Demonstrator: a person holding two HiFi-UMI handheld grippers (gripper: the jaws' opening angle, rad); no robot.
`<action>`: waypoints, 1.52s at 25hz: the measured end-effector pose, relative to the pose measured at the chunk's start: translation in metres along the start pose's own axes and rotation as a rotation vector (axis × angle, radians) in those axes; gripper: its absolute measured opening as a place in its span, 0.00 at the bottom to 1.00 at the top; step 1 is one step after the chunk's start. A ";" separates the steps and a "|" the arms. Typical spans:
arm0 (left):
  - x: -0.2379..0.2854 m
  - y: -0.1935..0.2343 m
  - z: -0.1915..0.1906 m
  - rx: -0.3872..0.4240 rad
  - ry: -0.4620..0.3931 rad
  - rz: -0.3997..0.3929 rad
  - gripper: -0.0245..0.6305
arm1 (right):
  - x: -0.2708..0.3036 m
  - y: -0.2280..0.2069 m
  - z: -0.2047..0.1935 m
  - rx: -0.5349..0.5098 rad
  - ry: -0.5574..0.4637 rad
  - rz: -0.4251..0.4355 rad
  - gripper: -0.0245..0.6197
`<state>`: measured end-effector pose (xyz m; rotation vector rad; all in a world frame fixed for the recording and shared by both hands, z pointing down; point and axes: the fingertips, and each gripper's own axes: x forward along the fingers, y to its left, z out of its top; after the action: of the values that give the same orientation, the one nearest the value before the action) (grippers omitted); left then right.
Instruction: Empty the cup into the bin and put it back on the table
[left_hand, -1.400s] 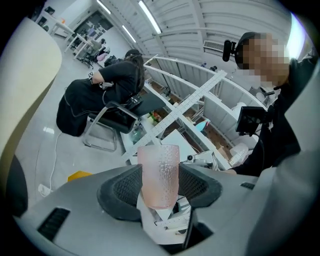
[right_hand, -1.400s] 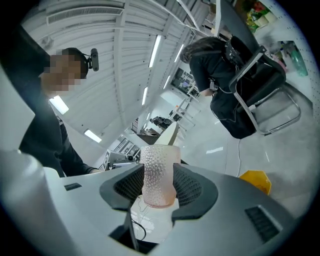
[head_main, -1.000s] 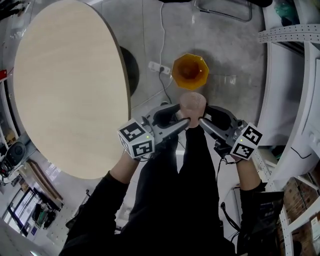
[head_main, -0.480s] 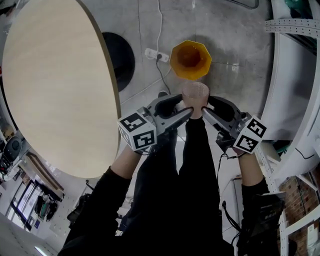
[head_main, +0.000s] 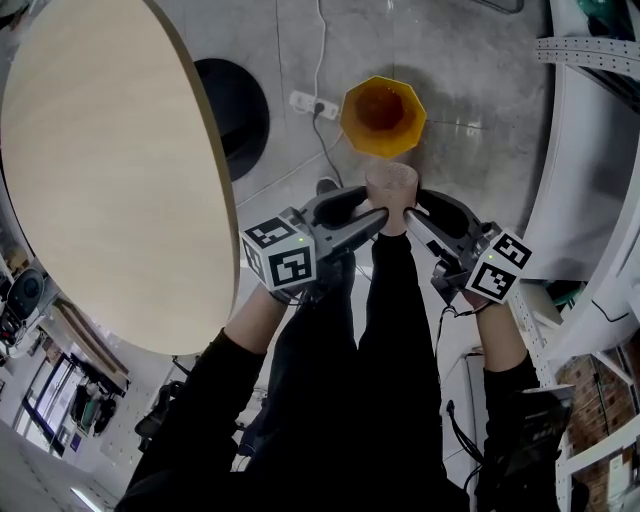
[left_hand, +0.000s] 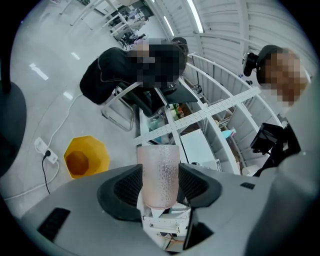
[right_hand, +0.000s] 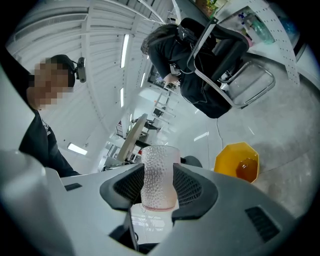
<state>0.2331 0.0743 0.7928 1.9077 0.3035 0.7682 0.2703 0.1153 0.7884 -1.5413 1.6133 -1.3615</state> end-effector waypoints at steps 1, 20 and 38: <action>0.001 0.001 0.000 -0.012 0.001 0.003 0.40 | 0.000 -0.001 0.000 0.007 0.001 -0.005 0.33; 0.007 0.021 0.002 -0.154 0.008 0.028 0.40 | 0.009 -0.020 -0.001 0.149 -0.010 -0.048 0.33; 0.006 0.030 0.005 -0.303 0.014 0.051 0.40 | 0.016 -0.026 -0.001 0.319 -0.008 -0.101 0.33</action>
<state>0.2368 0.0601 0.8201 1.6303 0.1375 0.8125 0.2772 0.1046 0.8162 -1.4471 1.2531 -1.5775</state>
